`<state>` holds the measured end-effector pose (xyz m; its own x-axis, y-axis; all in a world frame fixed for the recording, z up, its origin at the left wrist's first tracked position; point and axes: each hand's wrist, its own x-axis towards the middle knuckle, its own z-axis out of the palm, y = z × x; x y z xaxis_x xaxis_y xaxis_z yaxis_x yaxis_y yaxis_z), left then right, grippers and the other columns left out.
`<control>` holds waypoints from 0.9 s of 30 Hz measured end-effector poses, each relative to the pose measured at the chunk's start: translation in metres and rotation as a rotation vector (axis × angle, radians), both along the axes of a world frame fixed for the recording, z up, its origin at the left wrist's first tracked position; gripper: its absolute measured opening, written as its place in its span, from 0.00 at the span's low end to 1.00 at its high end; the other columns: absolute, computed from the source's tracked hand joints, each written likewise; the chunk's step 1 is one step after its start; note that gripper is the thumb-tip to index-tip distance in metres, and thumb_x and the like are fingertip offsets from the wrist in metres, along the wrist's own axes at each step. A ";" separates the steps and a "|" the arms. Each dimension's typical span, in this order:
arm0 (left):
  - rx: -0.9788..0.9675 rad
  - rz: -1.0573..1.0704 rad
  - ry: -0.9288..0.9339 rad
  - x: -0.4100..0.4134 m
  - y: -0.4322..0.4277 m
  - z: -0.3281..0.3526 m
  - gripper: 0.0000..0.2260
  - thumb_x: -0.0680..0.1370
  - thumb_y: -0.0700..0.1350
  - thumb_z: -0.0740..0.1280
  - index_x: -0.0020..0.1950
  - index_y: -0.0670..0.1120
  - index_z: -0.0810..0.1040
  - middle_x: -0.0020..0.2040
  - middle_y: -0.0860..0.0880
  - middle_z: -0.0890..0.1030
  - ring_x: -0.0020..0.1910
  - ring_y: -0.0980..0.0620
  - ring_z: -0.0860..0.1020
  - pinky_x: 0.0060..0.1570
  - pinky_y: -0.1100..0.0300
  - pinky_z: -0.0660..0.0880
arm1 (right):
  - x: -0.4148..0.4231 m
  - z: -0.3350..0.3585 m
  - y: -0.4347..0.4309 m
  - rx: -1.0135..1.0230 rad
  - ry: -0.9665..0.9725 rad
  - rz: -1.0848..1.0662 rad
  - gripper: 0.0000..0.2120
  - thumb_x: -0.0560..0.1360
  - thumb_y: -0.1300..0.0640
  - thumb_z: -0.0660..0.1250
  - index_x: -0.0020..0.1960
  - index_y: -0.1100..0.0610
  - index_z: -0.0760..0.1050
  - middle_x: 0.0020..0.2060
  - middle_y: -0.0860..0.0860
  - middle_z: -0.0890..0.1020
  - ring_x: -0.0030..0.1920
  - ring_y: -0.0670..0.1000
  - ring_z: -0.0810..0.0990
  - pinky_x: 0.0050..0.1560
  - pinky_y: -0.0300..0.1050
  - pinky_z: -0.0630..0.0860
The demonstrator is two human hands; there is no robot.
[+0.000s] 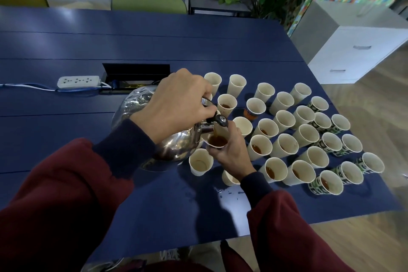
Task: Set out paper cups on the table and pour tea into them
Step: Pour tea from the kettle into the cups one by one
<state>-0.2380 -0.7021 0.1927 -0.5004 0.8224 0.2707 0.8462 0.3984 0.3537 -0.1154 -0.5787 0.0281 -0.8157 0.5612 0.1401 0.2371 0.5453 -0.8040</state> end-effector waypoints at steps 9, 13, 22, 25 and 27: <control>0.123 0.172 -0.157 -0.011 0.014 -0.008 0.15 0.69 0.55 0.71 0.32 0.45 0.76 0.28 0.49 0.76 0.36 0.45 0.75 0.36 0.51 0.74 | 0.000 0.000 0.034 -0.080 -0.023 0.010 0.28 0.67 0.53 0.79 0.63 0.50 0.70 0.52 0.48 0.81 0.52 0.49 0.81 0.54 0.51 0.79; 0.171 0.239 -0.217 -0.010 0.011 -0.012 0.16 0.68 0.57 0.69 0.33 0.44 0.79 0.28 0.46 0.77 0.34 0.43 0.76 0.37 0.47 0.77 | -0.004 -0.009 0.044 -0.029 -0.101 0.030 0.29 0.67 0.56 0.80 0.63 0.55 0.69 0.53 0.51 0.80 0.53 0.51 0.79 0.54 0.48 0.77; 0.231 0.368 -0.234 0.001 -0.003 -0.020 0.12 0.71 0.53 0.75 0.34 0.46 0.81 0.30 0.50 0.79 0.33 0.50 0.77 0.38 0.51 0.76 | -0.018 -0.035 0.055 0.088 -0.336 0.135 0.29 0.68 0.59 0.79 0.63 0.57 0.67 0.59 0.54 0.74 0.56 0.51 0.73 0.55 0.40 0.68; 0.224 0.372 -0.252 0.003 -0.007 -0.022 0.11 0.71 0.52 0.75 0.34 0.46 0.81 0.29 0.51 0.79 0.32 0.51 0.77 0.37 0.51 0.77 | -0.017 -0.039 0.054 0.086 -0.389 0.159 0.33 0.68 0.57 0.79 0.67 0.58 0.66 0.64 0.56 0.73 0.64 0.55 0.73 0.61 0.43 0.68; 0.221 0.364 -0.261 0.004 -0.010 -0.023 0.12 0.71 0.52 0.75 0.34 0.46 0.81 0.30 0.51 0.79 0.33 0.52 0.77 0.37 0.51 0.77 | -0.013 -0.038 0.054 0.077 -0.416 0.162 0.40 0.68 0.56 0.80 0.72 0.59 0.63 0.69 0.56 0.70 0.69 0.56 0.70 0.66 0.45 0.67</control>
